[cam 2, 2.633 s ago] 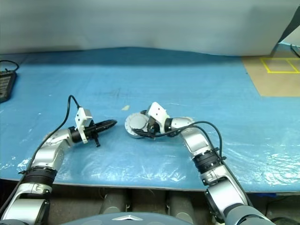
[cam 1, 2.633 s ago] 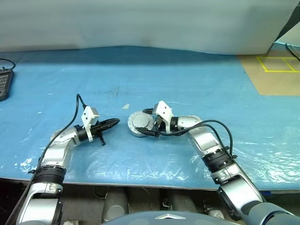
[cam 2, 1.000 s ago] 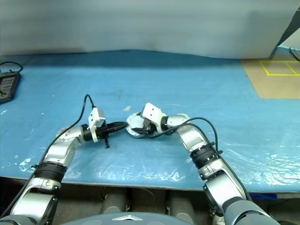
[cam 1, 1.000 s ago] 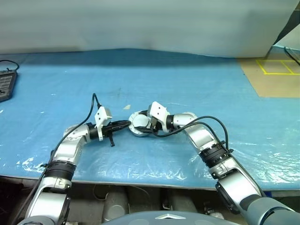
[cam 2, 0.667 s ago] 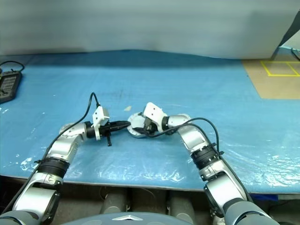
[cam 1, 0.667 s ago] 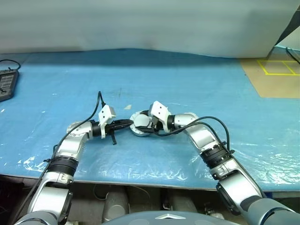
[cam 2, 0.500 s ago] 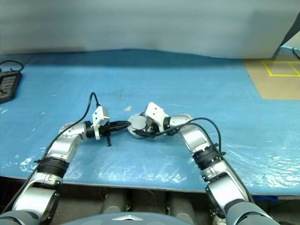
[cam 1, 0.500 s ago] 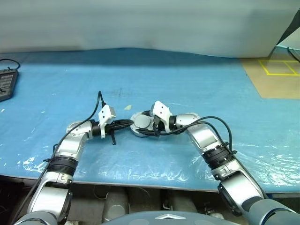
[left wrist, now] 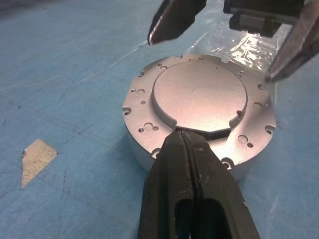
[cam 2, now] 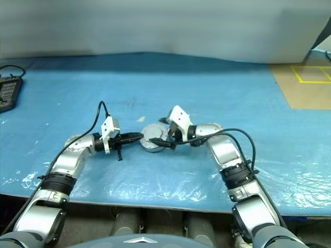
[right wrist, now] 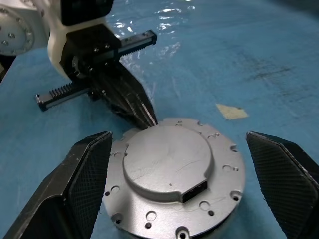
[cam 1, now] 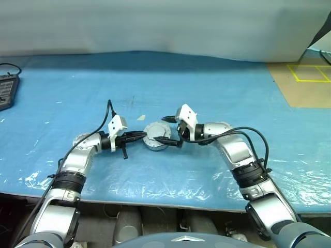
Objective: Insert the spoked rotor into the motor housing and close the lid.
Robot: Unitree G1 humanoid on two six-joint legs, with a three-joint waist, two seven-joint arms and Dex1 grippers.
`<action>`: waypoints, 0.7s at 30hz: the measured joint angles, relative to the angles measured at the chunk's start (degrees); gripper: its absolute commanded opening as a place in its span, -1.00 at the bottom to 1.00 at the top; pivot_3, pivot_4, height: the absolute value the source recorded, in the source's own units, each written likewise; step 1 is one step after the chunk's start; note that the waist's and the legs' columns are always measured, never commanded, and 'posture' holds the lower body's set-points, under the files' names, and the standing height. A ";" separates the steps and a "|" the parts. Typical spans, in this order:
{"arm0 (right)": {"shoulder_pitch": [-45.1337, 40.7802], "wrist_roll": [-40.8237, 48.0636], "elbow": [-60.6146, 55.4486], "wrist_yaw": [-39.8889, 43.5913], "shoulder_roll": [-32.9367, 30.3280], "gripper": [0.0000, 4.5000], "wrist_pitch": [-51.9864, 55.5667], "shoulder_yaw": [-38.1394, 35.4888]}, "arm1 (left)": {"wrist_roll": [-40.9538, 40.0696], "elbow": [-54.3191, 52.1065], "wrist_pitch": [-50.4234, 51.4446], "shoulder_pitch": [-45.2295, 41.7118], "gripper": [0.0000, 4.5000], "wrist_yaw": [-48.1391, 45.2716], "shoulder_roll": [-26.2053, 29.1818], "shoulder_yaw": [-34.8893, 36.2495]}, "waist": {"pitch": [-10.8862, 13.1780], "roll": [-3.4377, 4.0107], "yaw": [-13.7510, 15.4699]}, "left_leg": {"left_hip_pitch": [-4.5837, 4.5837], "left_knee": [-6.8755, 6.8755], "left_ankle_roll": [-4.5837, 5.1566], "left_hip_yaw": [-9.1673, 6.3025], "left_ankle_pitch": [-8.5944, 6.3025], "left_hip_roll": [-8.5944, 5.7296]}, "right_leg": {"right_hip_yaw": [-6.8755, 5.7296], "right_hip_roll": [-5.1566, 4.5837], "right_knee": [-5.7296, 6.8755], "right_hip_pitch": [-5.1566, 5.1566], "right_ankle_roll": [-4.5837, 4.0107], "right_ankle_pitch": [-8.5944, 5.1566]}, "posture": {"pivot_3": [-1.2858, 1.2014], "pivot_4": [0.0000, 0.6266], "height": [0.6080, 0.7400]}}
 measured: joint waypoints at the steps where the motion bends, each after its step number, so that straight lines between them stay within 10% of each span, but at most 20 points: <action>1: -0.02 0.93 -0.29 -0.70 0.26 0.99 1.27 -1.18 | 0.00 0.00 0.00 0.00 -1.00 -0.03 0.00 0.08 | 0.00 0.00 0.00 | 0.00 0.00 0.00 0.00 0.00 0.00 | 0.00 0.00 0.01 0.00 0.00 0.00 | 0.03 -0.52 1.00; 21: 2.75 22.99 4.47 -8.59 5.81 0.99 37.63 -18.16 | 0.09 3.46 -3.71 -0.89 -1.00 -0.46 -0.63 0.20 | 0.00 0.01 0.45 | -0.03 0.02 -0.05 0.00 0.03 0.01 | -0.02 0.00 0.02 -0.04 0.00 0.00 | 0.03 -0.52 1.00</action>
